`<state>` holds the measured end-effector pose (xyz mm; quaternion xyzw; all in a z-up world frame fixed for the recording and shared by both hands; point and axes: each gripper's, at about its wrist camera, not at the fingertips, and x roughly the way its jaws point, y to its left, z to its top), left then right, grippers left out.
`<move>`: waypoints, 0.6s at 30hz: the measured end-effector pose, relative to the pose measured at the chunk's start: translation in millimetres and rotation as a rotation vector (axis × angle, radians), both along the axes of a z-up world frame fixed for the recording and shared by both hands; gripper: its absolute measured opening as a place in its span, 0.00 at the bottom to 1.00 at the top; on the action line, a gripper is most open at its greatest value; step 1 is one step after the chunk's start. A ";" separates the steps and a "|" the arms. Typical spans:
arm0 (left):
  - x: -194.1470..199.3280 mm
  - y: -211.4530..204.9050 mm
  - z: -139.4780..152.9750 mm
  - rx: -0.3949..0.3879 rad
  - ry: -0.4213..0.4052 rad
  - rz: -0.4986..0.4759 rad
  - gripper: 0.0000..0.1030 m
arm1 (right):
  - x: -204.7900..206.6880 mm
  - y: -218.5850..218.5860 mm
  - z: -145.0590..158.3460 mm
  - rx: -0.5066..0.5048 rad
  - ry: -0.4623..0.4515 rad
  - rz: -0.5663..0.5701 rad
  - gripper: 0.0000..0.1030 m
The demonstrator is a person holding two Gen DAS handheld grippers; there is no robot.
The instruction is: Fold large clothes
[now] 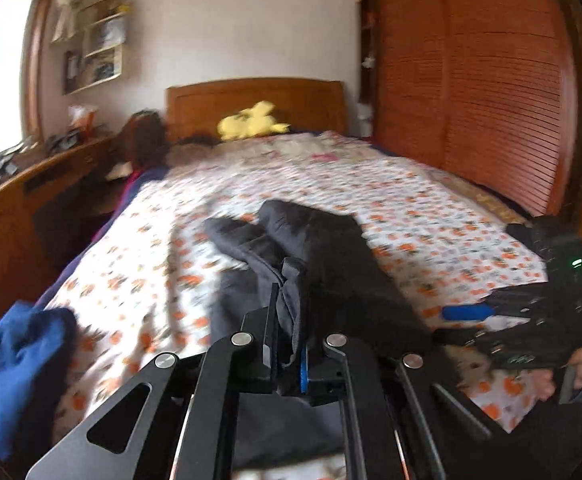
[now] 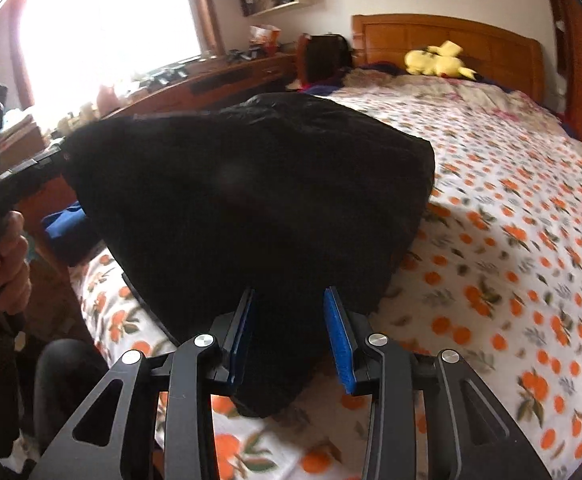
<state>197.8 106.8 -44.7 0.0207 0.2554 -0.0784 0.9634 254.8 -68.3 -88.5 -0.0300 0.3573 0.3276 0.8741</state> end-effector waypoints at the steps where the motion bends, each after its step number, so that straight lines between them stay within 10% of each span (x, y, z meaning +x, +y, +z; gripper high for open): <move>1: 2.8 15.9 -11.3 -0.009 0.032 0.032 0.07 | 0.3 5.3 -1.2 0.006 0.005 0.013 0.33; 18: 9.1 81.7 -112.9 -0.090 0.193 0.117 0.09 | 29.5 48.9 -19.1 -0.103 0.047 0.098 0.36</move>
